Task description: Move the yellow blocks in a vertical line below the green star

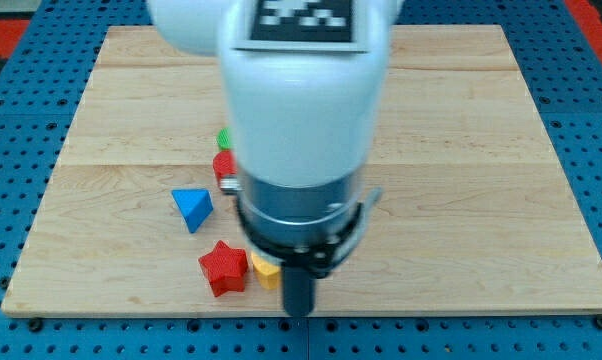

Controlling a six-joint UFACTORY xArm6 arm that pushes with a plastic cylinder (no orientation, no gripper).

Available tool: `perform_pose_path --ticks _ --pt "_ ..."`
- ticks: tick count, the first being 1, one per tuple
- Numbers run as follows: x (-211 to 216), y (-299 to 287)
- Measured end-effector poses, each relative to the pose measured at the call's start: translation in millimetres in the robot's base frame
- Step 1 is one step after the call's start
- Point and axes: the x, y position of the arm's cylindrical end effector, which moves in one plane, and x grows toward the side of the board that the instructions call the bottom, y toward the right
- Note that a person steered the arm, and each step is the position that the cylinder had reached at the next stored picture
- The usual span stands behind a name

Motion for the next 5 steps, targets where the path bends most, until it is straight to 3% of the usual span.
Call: perform_pose_path --ticks 1,3,4,5 --pt "-6.5 -37.4" --pt "-40.9 -13.2" --pt "-14.0 -15.0" --pt "-18.1 26.6"
